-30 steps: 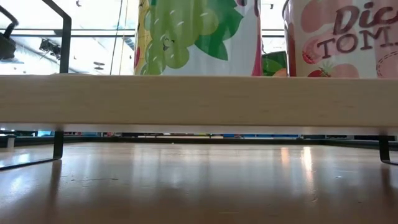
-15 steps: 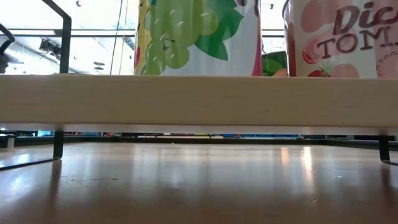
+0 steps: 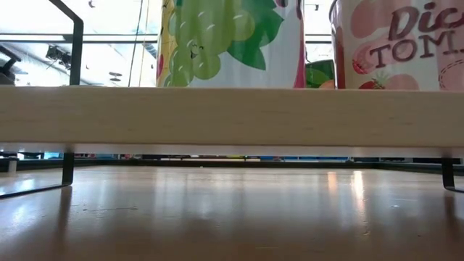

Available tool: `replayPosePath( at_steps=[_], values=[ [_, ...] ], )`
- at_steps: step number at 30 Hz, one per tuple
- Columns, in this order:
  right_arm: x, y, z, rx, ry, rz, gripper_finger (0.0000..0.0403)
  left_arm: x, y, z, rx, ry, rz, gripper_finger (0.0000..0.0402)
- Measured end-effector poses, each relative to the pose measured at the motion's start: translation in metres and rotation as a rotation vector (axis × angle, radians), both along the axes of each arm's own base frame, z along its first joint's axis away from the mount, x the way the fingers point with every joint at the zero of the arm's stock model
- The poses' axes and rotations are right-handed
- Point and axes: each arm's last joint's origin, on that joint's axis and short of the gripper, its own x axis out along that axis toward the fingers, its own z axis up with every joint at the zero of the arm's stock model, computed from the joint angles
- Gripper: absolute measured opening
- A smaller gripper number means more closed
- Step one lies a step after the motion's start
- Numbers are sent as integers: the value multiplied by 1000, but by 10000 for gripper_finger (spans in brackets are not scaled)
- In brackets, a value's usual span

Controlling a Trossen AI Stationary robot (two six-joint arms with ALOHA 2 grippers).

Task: Pick and place cans onto a shelf
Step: Put the canned salmon on the shelf

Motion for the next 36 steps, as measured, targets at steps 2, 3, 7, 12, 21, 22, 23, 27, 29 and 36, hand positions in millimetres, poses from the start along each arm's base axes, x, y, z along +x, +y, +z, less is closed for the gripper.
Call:
replayPosePath(
  at_steps=[2,3,7,12,21,22,23,27,29,36],
  values=[
    [0,0,0,2,-2,0,348,3,-3,-4,-1,0,0,351],
    [0,0,0,2,-2,0,348,4,-4,-5,-6,0,0,350],
    [0,0,1,6,-9,0,348,5,-6,-9,-16,36,27,344],
    [1,0,1,9,-15,0,348,4,-7,-9,-48,76,51,296],
    [1,0,1,4,-14,2,348,2,-7,-8,-57,127,97,145],
    [1,0,1,3,-14,2,348,2,-7,-7,-69,144,115,135],
    [1,0,1,3,-14,3,348,2,-7,-6,-79,163,141,134],
    [1,0,1,-1,-14,4,348,5,-9,2,-131,298,321,134],
    [1,0,1,-7,-14,6,348,9,-9,6,-142,370,456,137],
    [0,0,1,-26,-13,14,348,24,2,6,-142,392,673,159]
  ],
)
